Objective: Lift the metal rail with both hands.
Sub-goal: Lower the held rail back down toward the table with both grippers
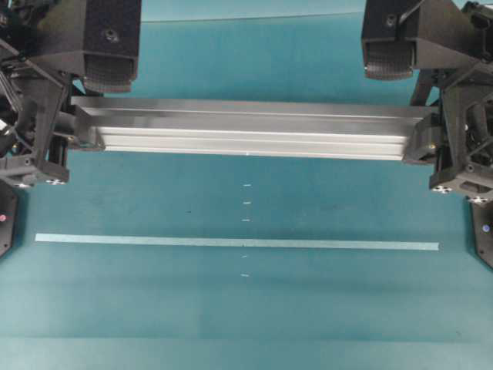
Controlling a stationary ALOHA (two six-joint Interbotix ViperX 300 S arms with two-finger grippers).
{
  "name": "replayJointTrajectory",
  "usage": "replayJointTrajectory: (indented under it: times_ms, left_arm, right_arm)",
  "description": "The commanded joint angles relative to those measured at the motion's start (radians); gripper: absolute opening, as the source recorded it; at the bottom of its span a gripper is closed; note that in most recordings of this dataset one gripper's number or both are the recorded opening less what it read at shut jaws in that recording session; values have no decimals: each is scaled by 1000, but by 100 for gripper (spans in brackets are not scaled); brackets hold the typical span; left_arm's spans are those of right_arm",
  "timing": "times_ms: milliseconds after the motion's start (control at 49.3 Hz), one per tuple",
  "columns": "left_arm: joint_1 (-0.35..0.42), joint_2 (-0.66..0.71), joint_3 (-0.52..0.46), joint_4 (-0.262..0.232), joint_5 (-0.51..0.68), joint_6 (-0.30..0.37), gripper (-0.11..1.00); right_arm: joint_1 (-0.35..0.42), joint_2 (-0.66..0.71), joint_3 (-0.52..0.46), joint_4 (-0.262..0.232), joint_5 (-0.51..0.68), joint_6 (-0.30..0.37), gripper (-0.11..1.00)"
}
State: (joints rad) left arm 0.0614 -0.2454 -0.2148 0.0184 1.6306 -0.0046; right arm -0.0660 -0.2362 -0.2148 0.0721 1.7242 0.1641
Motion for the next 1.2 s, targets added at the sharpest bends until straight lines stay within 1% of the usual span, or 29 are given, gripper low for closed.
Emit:
replayJointTrajectory:
  times_ms: [0, 264, 426, 649, 852, 1177]
  left_arm:
    - [5, -11, -28, 3, -6, -49, 28]
    - [5, -3, -9, 5, -8, -51, 28]
    - [3, -2, 83, 5, -18, -55, 28]
    - [3, -5, 202, 11, -81, -51, 28]
    - [6, -11, 322, 14, -225, -43, 28]
    - [6, 8, 486, 14, -385, -41, 28]
  right_arm:
    - [-11, -8, -11, -20, -14, 67, 38]
    - [-5, -6, -3, -49, -15, 63, 38]
    - [-3, 0, 44, -55, -52, 49, 38]
    - [-2, -5, 216, -55, -183, 25, 38]
    - [0, -12, 379, -55, -307, 8, 38]
    - [-2, -25, 584, -55, -495, -32, 38]
